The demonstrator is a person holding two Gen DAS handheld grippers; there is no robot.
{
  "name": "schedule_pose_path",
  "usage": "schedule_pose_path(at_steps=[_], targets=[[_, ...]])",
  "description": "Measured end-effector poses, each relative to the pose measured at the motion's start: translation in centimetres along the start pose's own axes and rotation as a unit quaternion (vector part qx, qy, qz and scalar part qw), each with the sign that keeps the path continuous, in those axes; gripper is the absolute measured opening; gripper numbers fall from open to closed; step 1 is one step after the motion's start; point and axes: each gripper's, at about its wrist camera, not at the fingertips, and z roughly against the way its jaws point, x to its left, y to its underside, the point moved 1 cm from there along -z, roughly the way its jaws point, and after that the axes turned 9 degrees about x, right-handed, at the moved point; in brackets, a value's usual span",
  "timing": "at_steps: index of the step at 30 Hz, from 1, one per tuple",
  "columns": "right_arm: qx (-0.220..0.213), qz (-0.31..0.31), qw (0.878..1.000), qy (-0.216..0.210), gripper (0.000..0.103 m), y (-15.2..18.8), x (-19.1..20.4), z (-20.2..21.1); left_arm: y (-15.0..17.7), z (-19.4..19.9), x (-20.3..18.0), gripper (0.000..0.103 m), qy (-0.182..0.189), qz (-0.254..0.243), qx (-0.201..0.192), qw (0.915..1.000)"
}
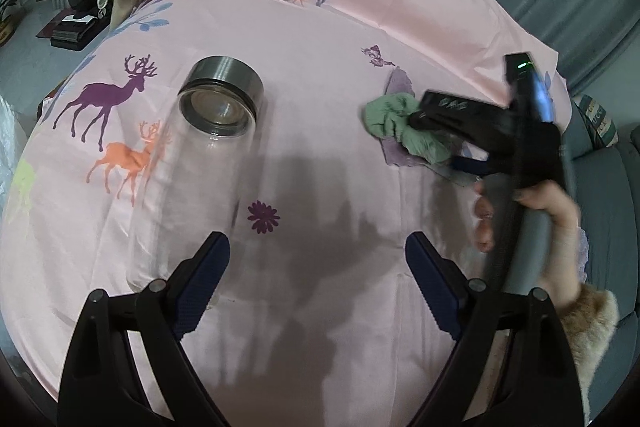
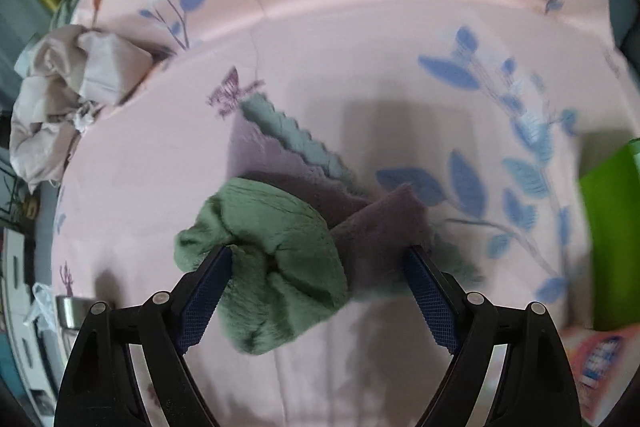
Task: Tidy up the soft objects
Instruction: 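Grasp the green scrunchie with the right gripper and lift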
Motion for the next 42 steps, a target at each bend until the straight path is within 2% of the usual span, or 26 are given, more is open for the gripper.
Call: schedule_pose_path(at_steps=[2, 3, 4, 5, 6, 8, 12, 16, 21, 25, 26, 28, 30, 33, 34, 36, 38, 40, 42], targets=[[-0.004, 0.007, 1.000, 0.010, 0.075, 0.4, -0.2, -0.9, 0.0, -0.1, 0.0, 0.088, -0.001, -0.001, 0.001, 1.0000], [-0.014, 0.015, 1.000, 0.018, 0.066, 0.5, -0.1, -0.7, 0.0, -0.1, -0.1, 0.088, -0.003, -0.002, 0.001, 1.0000], [-0.023, 0.027, 0.999, 0.031, 0.049, 0.8, 0.1, -0.5, 0.0, -0.2, -0.2, 0.088, -0.004, -0.004, 0.001, 1.0000], [-0.028, 0.041, 0.998, 0.039, 0.039, 1.1, 0.3, -0.2, 0.1, -0.2, -0.2, 0.088, -0.005, -0.004, 0.001, 1.0000], [-0.030, 0.055, 0.997, 0.033, 0.024, 1.4, 0.4, 0.2, 0.1, -0.2, -0.3, 0.088, -0.006, -0.004, 0.000, 1.0000], [-0.024, 0.067, 0.997, 0.020, 0.019, 1.9, 0.0, 0.9, 0.1, -0.2, -0.3, 0.088, -0.009, -0.003, 0.000, 1.0000], [-0.015, 0.100, 0.994, -0.030, 0.018, 5.1, -0.7, 4.3, 0.2, -0.1, -0.2, 0.089, -0.012, 0.000, -0.004, 0.9999], [-0.003, 0.149, 0.987, -0.052, 0.018, 9.2, -0.8, 6.9, 0.6, -0.2, -0.2, 0.089, -0.023, -0.006, -0.004, 0.9997], [0.036, 0.177, 0.983, -0.044, 0.020, 14.0, -2.0, 7.2, 1.2, -0.3, -0.9, 0.089, -0.028, -0.016, -0.004, 0.9995], [0.041, 0.147, 0.988, -0.009, 0.045, 15.3, -3.1, 6.8, 2.0, -0.7, -2.0, 0.089, -0.015, -0.034, 0.009, 0.9993], [0.032, 0.141, 0.989, -0.008, 0.047, 15.7, -3.2, 7.5, 2.2, -0.9, -2.0, 0.089, -0.009, -0.034, 0.015, 0.9993], [0.006, 0.141, 0.990, -0.017, 0.060, 16.2, -3.7, 9.3, 2.4, -1.4, -2.1, 0.089, 0.009, -0.033, 0.028, 0.9990], [-0.025, 0.128, 0.991, -0.033, 0.066, 16.3, -4.3, 11.2, 2.5, -2.0, -2.2, 0.089, 0.014, -0.031, 0.040, 0.9986], [-0.043, 0.108, 0.990, -0.082, 0.066, 16.0, -4.8, 12.0, 3.0, -2.5, -2.8, 0.089, 0.021, -0.039, 0.047, 0.9979], [-0.037, 0.099, 0.989, -0.107, 0.066, 15.9, -5.1, 11.8, 3.2, -2.6, -3.1, 0.089, 0.023, -0.042, 0.048, 0.9977], [-0.018, 0.087, 0.988, -0.125, 0.066, 15.4, -5.1, 10.9, 3.5, -3.0, -3.5, 0.087, 0.031, -0.046, 0.053, 0.9970], [-0.010, 0.080, 0.988, -0.133, 0.058, 15.2, -5.0, 10.0, 3.9, -3.8, -4.0, 0.080, 0.038, -0.053, 0.064, 0.9958], [0.008, 0.072, 0.989, -0.132, 0.043, 14.8, -4.7, 8.6, 4.2, -4.7, -4.4, 0.073, 0.034, -0.055, 0.074, 0.9951], [0.025, 0.068, 0.988, -0.137, 0.039, 15.0, -4.5, 7.6, 4.4, -5.3, -4.5, 0.067, 0.036, -0.053, 0.082, 0.9946]])
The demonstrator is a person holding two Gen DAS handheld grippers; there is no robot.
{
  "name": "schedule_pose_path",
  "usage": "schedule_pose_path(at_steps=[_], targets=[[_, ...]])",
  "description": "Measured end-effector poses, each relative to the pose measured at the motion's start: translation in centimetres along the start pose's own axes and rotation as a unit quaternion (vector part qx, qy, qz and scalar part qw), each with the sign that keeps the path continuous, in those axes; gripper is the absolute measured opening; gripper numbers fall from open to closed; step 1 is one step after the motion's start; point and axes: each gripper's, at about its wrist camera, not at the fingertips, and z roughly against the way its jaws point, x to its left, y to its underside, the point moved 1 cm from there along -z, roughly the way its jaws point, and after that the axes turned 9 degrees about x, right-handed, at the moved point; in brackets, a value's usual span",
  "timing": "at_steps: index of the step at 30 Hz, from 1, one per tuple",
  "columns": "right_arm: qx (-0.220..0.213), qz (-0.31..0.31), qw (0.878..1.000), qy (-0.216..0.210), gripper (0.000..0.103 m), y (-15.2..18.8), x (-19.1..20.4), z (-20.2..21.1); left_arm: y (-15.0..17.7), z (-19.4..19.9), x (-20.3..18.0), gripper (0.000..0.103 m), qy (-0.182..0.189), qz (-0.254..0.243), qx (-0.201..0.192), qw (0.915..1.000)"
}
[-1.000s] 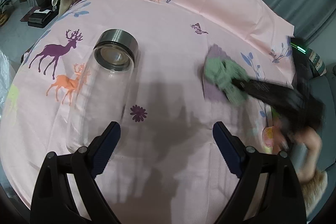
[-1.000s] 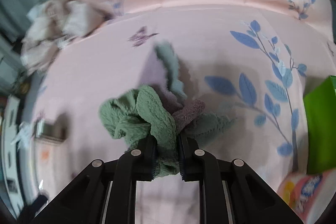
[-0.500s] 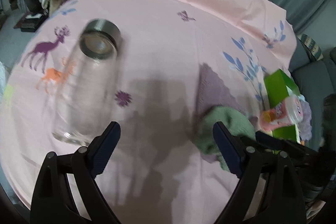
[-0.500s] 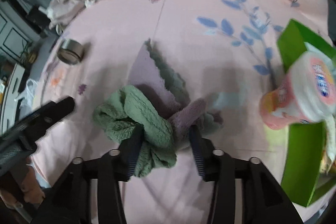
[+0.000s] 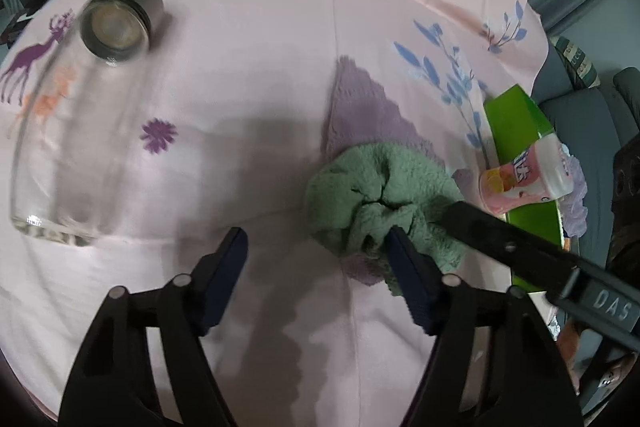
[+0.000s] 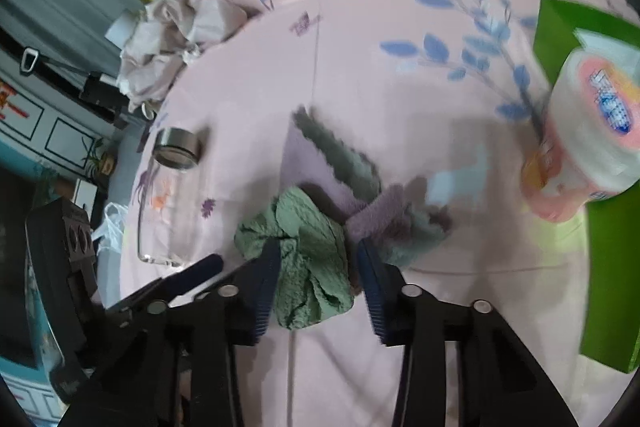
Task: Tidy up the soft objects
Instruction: 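Grasp the green scrunchie with the right gripper and lift, then carry the green scrunchie into the box and open the right gripper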
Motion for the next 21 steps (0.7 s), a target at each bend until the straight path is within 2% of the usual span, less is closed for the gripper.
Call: schedule_pose_path(at_steps=[1, 2, 3, 4, 5, 6, 7, 15, 21], targets=[[0.005, 0.001, 1.000, 0.001, 0.038, 0.0, 0.0, -0.4, 0.0, -0.4, -0.1, 0.065, 0.003, -0.001, 0.003, 1.0000], [0.007, 0.002, 1.000, 0.004, 0.038, 0.0, 0.0, -0.7, 0.0, -0.8, -0.3, 0.059, 0.006, -0.003, 0.006, 1.0000], [0.006, 0.004, 1.000, 0.012, 0.036, -0.1, 0.1, -1.2, 0.0, -1.0, -0.4, 0.047, 0.010, -0.004, 0.008, 0.9999], [0.009, 0.002, 1.000, 0.020, 0.031, -0.2, 0.0, -1.6, 0.1, -1.4, -0.5, 0.041, 0.017, -0.005, 0.012, 0.9998], [0.012, 0.000, 1.000, 0.021, 0.027, -0.1, -0.2, -1.8, 0.2, -1.6, -0.7, 0.027, 0.025, -0.005, 0.015, 0.9996], [0.020, 0.000, 1.000, 0.018, 0.016, -0.1, -0.3, -2.2, 0.3, -1.8, -0.8, 0.017, 0.034, -0.004, 0.016, 0.9993], [0.025, 0.006, 1.000, 0.012, 0.013, -0.2, -0.3, -2.4, 0.4, -1.7, -0.9, 0.013, 0.041, -0.003, 0.014, 0.9991], [-0.005, 0.043, 0.999, -0.014, 0.012, 0.7, 1.5, 0.4, 1.3, 2.3, -2.2, 0.008, 0.050, -0.026, -0.045, 0.9974], [-0.037, 0.067, 0.997, -0.009, 0.012, 1.6, 3.1, 2.8, 1.9, 5.2, -2.9, 0.008, 0.060, -0.041, -0.086, 0.9936]])
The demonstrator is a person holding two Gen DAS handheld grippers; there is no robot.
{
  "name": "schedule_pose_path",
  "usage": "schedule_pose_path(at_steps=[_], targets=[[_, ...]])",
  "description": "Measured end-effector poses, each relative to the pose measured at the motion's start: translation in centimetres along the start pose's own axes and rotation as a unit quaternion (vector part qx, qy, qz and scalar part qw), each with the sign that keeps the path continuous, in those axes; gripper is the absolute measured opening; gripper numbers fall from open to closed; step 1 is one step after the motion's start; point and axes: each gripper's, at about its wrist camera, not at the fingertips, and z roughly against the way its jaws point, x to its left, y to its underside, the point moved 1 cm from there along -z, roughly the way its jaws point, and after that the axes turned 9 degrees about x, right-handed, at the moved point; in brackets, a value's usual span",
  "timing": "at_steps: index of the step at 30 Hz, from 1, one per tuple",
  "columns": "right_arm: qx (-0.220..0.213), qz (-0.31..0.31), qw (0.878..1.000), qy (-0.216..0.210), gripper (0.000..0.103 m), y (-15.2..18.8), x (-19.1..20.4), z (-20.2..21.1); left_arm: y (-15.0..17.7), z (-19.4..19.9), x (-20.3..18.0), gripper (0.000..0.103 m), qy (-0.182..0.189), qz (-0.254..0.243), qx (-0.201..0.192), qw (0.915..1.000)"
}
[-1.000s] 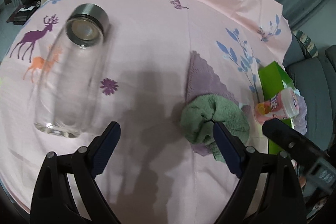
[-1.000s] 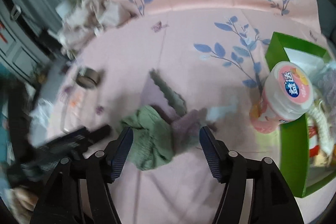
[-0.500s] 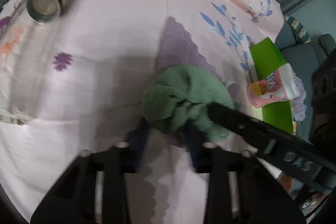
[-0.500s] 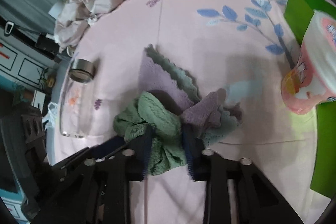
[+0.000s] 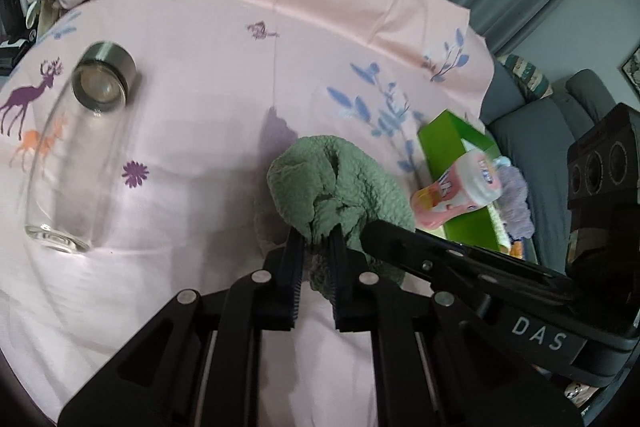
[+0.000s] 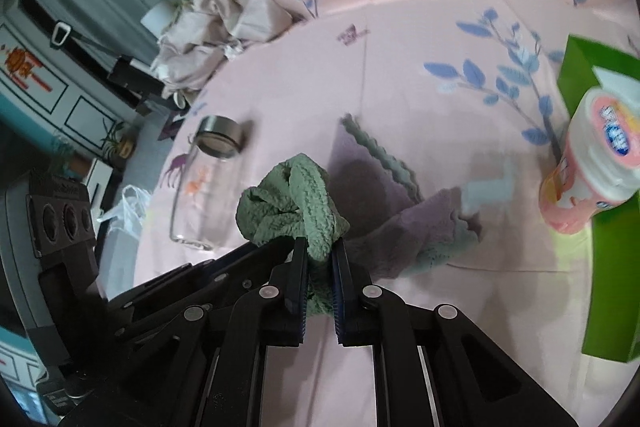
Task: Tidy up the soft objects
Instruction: 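Carry the green scrunchie into the box and open the right gripper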
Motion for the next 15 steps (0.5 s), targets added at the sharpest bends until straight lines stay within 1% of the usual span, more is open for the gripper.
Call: schedule_pose_path(at_steps=[2, 7, 12, 15], targets=[[-0.011, 0.009, 1.000, 0.006, 0.012, 0.2, 0.5, 0.7, 0.1, 0.5, -0.2, 0.008, 0.001, -0.004, -0.007, 1.0000], [-0.024, 0.015, 1.000, 0.003, 0.012, 0.4, 0.9, 1.9, 0.3, 1.4, -0.6, 0.008, 0.006, -0.010, -0.015, 0.9998], [-0.039, 0.021, 0.999, 0.001, 0.012, 0.7, 1.2, 3.3, 0.2, 2.3, -2.1, 0.008, -0.002, -0.027, -0.026, 0.9993], [-0.054, 0.020, 0.998, -0.001, 0.012, 0.7, 0.8, 4.7, -0.2, 2.8, -3.6, 0.008, -0.001, -0.041, -0.029, 0.9987]])
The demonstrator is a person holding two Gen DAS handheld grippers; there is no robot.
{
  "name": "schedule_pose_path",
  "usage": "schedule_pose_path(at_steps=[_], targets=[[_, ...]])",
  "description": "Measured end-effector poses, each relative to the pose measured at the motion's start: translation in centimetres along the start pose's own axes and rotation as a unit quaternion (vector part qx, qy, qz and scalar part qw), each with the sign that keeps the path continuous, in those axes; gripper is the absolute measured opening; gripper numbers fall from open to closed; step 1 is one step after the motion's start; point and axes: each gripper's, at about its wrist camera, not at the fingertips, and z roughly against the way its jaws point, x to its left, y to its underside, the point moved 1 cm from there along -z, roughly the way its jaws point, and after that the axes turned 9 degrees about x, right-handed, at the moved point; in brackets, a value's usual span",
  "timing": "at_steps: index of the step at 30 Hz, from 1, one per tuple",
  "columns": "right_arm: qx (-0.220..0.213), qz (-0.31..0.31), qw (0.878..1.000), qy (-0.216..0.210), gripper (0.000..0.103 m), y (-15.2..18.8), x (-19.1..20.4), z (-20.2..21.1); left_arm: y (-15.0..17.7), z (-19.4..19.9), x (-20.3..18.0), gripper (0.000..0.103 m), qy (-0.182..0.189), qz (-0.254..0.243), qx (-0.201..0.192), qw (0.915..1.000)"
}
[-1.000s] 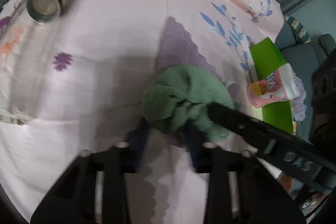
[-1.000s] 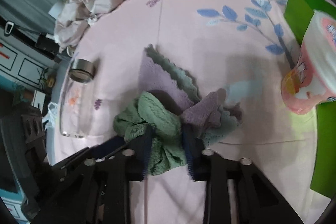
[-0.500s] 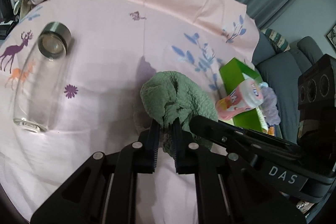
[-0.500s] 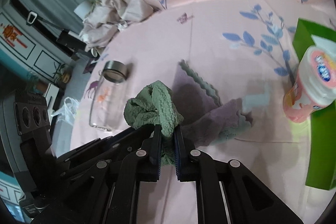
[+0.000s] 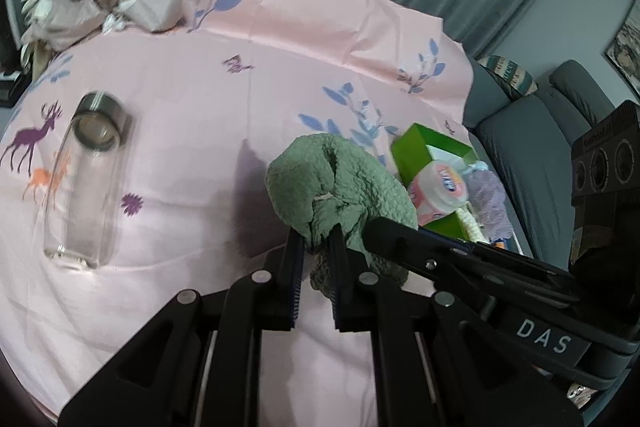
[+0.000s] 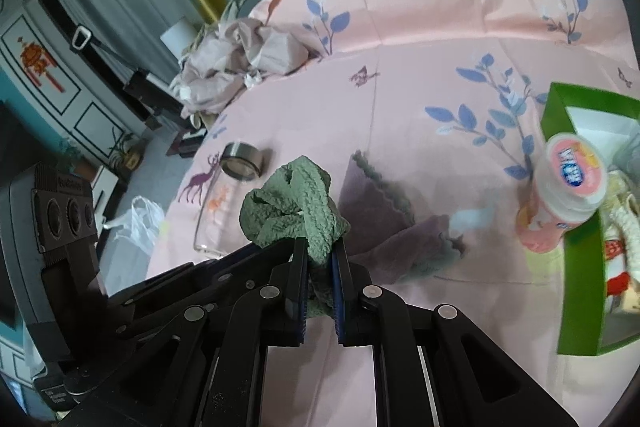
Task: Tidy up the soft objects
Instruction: 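Carry the green scrunchie into the box and open the right gripper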
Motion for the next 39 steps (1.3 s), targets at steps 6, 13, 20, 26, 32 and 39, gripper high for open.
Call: schedule_pose_path(at_steps=[6, 13, 20, 26, 32, 39], targets=[[-0.044, -0.006, 0.999, 0.007, 0.012, -0.1, -2.0, 4.0, -1.9, -0.1, -4.5, 0.008, 0.002, -0.036, -0.006, 0.9993], [-0.122, -0.052, 0.991, 0.026, 0.012, 0.4, -7.4, 9.8, -3.9, -2.4, -13.2, 0.008, 0.019, -0.117, -0.002, 0.9930], [-0.163, -0.147, 0.974, 0.053, 0.012, 1.1, -15.2, 12.6, -5.3, -8.1, -19.1, 0.008, 0.024, -0.156, 0.038, 0.9867], [-0.154, -0.217, 0.963, 0.034, 0.012, 1.0, -20.7, 11.3, -5.8, -13.5, -21.5, 0.008, 0.008, -0.167, 0.079, 0.9828], [-0.128, -0.278, 0.952, 0.010, 0.012, 1.5, -25.0, 8.7, -6.1, -17.2, -21.8, 0.008, -0.011, -0.165, 0.104, 0.9807], [-0.113, -0.304, 0.946, 0.013, 0.012, 1.6, -26.5, 7.6, -6.0, -18.2, -21.6, 0.012, -0.029, -0.166, 0.109, 0.9797]])
